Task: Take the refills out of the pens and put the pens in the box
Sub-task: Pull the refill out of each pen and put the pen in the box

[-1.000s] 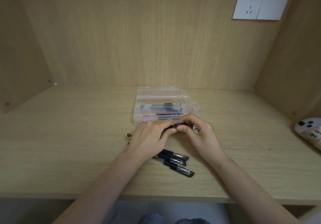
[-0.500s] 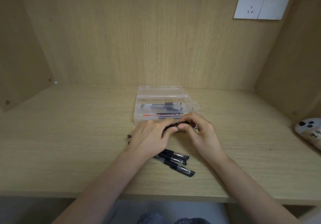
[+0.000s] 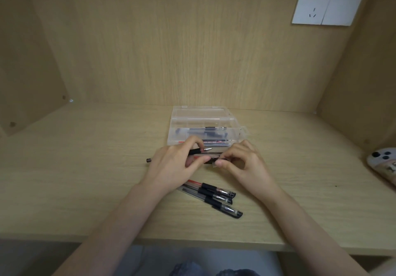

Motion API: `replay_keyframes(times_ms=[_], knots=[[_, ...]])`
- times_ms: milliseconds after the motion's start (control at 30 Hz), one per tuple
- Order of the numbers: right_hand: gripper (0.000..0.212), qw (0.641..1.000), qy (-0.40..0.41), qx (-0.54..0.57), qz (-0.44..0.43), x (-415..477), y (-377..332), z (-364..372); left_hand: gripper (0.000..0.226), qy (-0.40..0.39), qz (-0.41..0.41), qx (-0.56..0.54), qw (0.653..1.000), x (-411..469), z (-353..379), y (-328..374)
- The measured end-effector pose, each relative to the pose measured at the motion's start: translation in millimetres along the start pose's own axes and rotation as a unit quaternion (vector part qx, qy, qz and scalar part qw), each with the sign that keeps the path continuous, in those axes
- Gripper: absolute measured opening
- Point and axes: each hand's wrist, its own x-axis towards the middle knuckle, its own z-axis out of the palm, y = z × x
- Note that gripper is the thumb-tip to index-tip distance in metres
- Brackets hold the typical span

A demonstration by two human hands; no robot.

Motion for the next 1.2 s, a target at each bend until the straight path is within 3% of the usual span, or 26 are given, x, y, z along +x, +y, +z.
replay_keyframes(times_ms=[233,400,567,700,1067,1200], knots=[[0.041,1.000,-0.009,0.017,0.004,0.9,1.1,1.2,0.020,0.007,0.009,-0.024,1.000,-3.6,2.6,-1.6],[0.032,0.996,0.013,0.083,0.001,0.8,-7.2,0.4,0.020,0.008,0.038,-0.027,0.999,-2.9,3.7,1.6],[0.008,0.993,0.011,0.114,0.009,0.9,-11.5,1.1,0.021,0.014,0.094,-0.025,0.995,-1.4,7.8,-2.5],[0.011,0.992,-0.003,0.124,0.026,0.0,-11.6,0.0,0.029,0.040,0.134,-0.034,0.990,-1.7,10.8,-4.8],[0.020,0.993,0.015,0.117,0.028,0.5,-12.5,1.4,0.037,0.039,0.101,-0.082,0.991,-3.2,11.8,-2.8],[0.021,0.992,0.030,0.118,0.020,0.4,-12.2,0.6,0.025,0.016,0.072,-0.106,0.992,-4.3,10.6,-2.5]])
